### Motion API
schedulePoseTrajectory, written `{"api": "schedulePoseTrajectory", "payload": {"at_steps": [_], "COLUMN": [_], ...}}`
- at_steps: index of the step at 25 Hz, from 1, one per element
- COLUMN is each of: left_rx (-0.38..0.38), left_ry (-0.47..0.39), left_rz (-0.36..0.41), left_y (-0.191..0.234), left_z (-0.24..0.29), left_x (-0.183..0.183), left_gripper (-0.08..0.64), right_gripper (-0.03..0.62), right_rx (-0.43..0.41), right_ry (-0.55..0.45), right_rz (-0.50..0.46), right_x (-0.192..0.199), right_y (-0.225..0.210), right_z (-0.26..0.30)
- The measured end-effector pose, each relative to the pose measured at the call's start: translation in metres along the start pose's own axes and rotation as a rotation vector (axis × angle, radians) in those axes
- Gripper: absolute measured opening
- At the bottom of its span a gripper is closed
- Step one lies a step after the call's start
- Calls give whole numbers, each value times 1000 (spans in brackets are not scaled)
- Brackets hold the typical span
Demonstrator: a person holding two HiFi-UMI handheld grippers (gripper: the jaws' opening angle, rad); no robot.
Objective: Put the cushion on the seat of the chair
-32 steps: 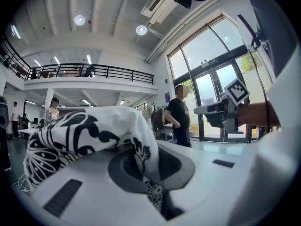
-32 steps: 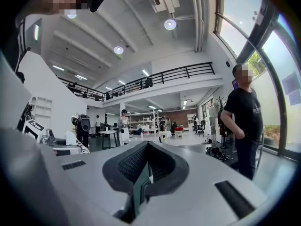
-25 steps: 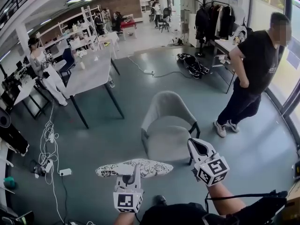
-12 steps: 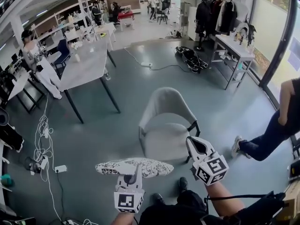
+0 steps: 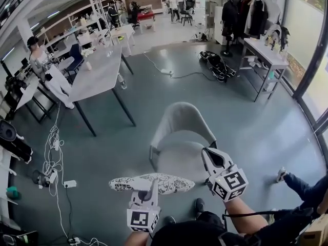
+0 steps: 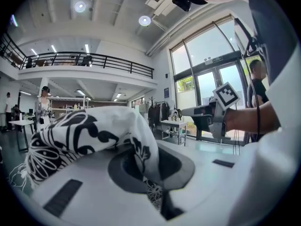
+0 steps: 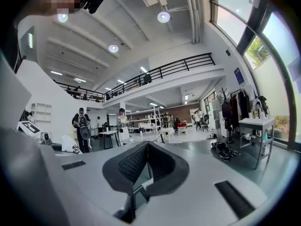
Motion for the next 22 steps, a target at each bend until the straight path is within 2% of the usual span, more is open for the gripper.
{"api": "schedulePoseTrajectory", "payload": {"at_steps": [5,11,18,22], "left_rx": [-22,-50,-115,-173], "left_ry": [-38,11,44,34], "left_rz": [-7,-22,-73,-99], "left_y": [-15,-14,-27,-36], "left_z": [25,52,68,68], "left_x": [-10,-8,-3,3], "left_gripper": [17,17,17,17], "right_gripper": [11,11,11,11], "right_rx": [-32,-31,-95,-129], "right_ry": [-2,-8,-30,-45], "right_rz": [12,36,39,35], "right_x": [-4,-6,-11,-9], "right_y": [-33,-70,-102,-116], "right_z": [9,18,17,15]}}
Point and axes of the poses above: the fingertips, and each gripper's own axes: z forward along the fingers, y to its left, x out of its underside, the point moved 8 cm from there along -z, backward along the fingers, and after that the axes turned 5 degrees about z, right-handed, at the moved point
